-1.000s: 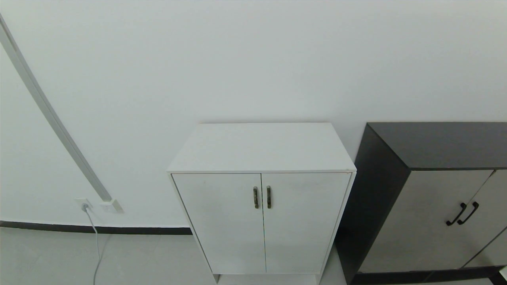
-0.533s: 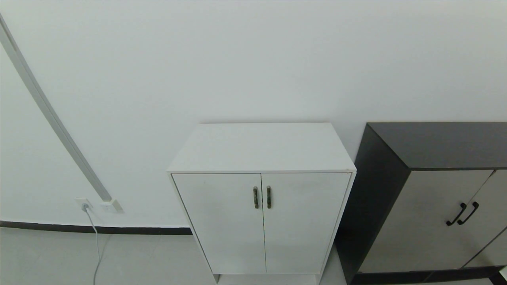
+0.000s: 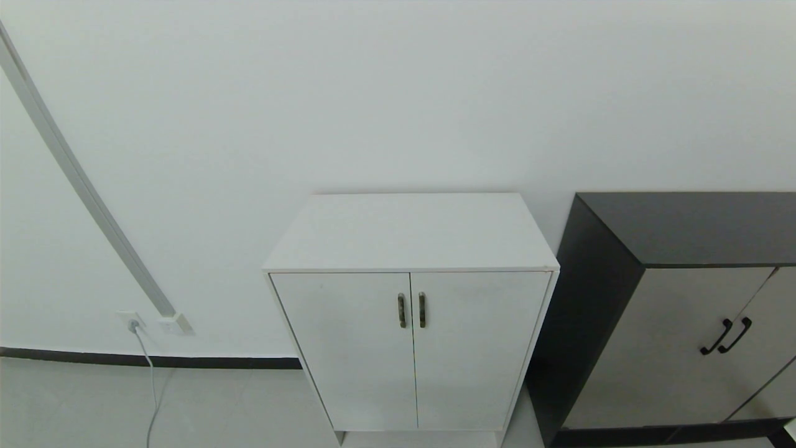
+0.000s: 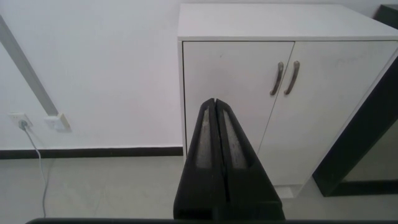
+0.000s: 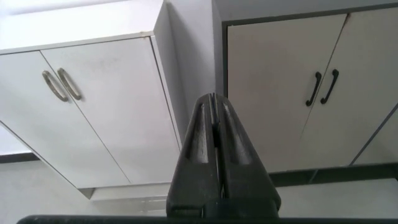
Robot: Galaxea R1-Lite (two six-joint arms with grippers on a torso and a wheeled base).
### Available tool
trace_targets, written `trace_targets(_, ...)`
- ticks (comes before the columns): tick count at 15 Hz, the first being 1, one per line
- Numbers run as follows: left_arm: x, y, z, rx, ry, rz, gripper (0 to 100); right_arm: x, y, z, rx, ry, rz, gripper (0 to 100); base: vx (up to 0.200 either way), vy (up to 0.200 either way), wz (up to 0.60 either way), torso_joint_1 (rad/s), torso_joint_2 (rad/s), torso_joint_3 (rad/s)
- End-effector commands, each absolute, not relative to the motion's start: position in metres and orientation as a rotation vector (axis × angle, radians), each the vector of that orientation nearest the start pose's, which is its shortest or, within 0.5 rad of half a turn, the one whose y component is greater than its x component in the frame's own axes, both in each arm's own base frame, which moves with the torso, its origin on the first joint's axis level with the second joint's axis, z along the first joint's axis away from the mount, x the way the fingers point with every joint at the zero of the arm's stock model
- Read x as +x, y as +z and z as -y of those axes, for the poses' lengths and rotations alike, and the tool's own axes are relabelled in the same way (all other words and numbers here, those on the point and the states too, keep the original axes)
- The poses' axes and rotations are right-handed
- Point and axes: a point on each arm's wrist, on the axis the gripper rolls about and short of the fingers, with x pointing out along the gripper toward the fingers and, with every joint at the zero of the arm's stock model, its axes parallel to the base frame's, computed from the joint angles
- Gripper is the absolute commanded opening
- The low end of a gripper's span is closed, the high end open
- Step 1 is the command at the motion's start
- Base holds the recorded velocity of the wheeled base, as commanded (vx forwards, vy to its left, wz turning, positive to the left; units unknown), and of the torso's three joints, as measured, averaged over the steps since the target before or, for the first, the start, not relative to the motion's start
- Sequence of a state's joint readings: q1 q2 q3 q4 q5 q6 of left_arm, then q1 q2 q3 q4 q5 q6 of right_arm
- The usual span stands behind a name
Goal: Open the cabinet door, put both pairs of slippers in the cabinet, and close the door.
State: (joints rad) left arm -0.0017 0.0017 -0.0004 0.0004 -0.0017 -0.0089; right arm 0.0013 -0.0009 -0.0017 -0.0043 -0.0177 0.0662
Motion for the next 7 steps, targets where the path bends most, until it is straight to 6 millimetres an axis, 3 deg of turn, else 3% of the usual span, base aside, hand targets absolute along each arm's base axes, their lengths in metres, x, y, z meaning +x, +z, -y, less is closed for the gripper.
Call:
trace_targets(1, -0.0226, 0.0755, 0.0, -0.009, -0.003, -0.003, 0, -0.0228, 0.0764, 0.0004, 0.064, -0.015, 0.005, 0, 0.0, 0.0, 0.0, 0.0, 0.0, 0.0)
trace_targets(7, -0.0226, 0.0755, 0.0, -0.009, -0.003, -0.003, 0, -0.0228, 0.0763, 0.0004, 0.063, -0.015, 0.004, 0, 0.0, 0.0, 0.0, 0.0, 0.0, 0.0)
